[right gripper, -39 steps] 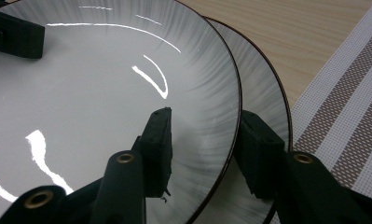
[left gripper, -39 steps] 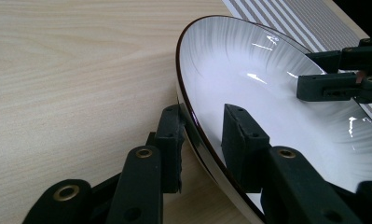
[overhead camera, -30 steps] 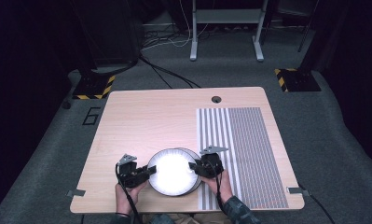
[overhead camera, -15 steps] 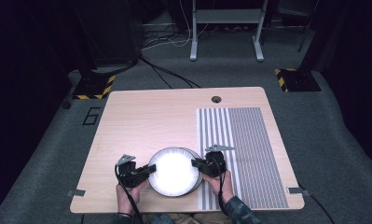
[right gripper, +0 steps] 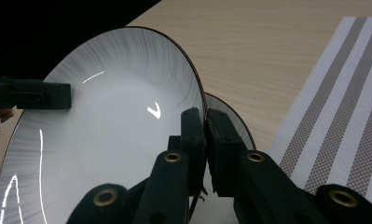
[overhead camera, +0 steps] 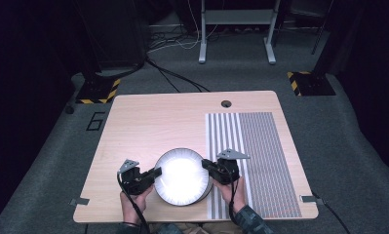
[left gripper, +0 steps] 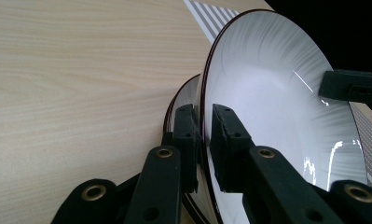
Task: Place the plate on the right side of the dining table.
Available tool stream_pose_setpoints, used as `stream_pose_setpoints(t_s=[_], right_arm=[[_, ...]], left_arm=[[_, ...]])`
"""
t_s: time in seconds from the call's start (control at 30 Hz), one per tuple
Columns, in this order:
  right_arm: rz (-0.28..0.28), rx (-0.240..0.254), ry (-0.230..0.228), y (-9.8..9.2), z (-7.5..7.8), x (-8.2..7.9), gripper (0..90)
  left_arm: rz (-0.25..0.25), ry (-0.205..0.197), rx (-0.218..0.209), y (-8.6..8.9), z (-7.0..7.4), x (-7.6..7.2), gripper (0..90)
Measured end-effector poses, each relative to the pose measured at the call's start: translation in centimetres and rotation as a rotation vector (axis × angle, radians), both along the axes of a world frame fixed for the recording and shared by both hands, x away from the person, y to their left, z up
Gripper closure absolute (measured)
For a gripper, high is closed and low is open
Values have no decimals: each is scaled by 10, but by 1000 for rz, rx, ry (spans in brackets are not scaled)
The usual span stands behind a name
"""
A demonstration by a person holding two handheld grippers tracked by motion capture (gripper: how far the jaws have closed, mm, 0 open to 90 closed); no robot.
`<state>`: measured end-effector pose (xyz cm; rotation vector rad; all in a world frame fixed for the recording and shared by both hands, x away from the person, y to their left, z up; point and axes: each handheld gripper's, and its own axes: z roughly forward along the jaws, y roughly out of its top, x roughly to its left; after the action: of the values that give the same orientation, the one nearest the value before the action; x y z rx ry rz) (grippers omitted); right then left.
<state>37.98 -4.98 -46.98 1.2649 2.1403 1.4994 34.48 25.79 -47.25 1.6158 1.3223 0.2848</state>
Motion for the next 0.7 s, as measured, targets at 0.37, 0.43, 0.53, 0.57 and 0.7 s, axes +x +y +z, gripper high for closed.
stream_pose_setpoints(t_s=[0.37, 0.43, 0.53, 0.57, 0.7], right_arm=[[-18, -27, -45, 1, 8, -5, 867], [-18, -32, -51, 0, 9, -6, 866], [-20, -33, -57, -1, 10, -7, 864], [-19, -33, -56, -2, 10, -6, 863], [-24, -33, -57, -3, 12, -7, 861]], left_arm=[[6, -31, 5, -4, 8, -1, 810], [5, -34, 6, -5, 9, -1, 809], [5, -37, 6, -7, 10, -1, 810], [4, -37, 6, -7, 10, -1, 810], [1, -43, 4, -9, 11, 0, 810]])
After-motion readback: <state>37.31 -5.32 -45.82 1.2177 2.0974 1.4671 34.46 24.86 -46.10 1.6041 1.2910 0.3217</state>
